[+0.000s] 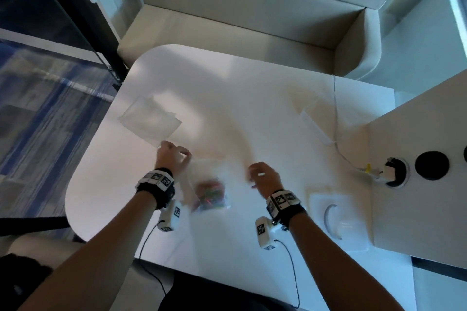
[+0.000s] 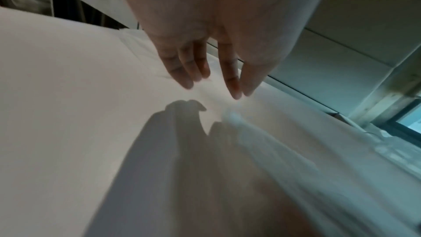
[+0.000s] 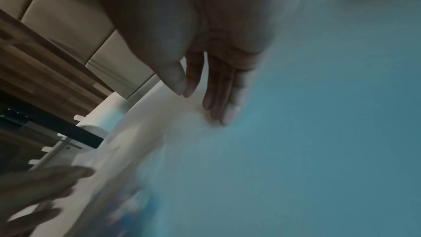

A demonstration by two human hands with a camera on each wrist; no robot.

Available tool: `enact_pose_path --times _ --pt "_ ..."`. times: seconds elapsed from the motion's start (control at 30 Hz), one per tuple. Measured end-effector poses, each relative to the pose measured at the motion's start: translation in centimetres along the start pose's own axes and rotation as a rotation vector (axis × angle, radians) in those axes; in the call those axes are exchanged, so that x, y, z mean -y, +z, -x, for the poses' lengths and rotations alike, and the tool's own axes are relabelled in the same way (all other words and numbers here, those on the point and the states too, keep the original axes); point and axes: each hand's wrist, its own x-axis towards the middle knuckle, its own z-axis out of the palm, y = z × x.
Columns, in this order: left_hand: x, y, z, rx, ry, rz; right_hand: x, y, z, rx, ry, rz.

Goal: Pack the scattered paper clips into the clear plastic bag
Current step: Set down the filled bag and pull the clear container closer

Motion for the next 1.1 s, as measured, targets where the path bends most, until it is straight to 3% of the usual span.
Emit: enact_pose_path --times 0.07,0.17,0.27,0.4,0.57,0.67,0.73,0.97,1.1 --pt "1.3 -1.2 -1.0 -0.051 -0.005 -0.069 0.1 -3.0 -1.7 -0.146 -0.149 0.195" --pt "2.7 -2.5 -2.2 0.007 -0.082 -0.104 0.2 -8.0 -4.7 -0.337 -0.257 0.429" --pt "3.8 -2.9 -2.8 0.134 -0.116 -0.190 1.1 -12.4 -6.5 -0.415 -0.193 0.637" --pt "3.8 -3.0 -2.7 0.203 -0.074 -0.207 1.1 -15.7 -8.2 -0.380 -0.067 0.663" --pt "2.9 -3.6 -1.4 0.078 -0.060 -0.121 0.3 -16.4 -9.4 -0.349 -0.060 0.654" --pt "1.7 -4.3 -0.6 -0.083 -0.018 0.033 0.4 -15.6 -8.3 -0.395 -0.130 0.627" --pt "0.0 -4.7 0.0 -0.163 0.037 0.112 0.3 -14.7 -7.1 -0.358 -0.181 0.643" --pt "-8.8 -4.5 1.1 -0.220 0.290 0.437 -1.8 -10.5 -0.4 -0.079 -0.310 0.729" --pt "-13.8 -3.5 3.0 -0.148 0.476 0.480 -4.2 -9.2 3.7 0.115 -0.346 0.737"
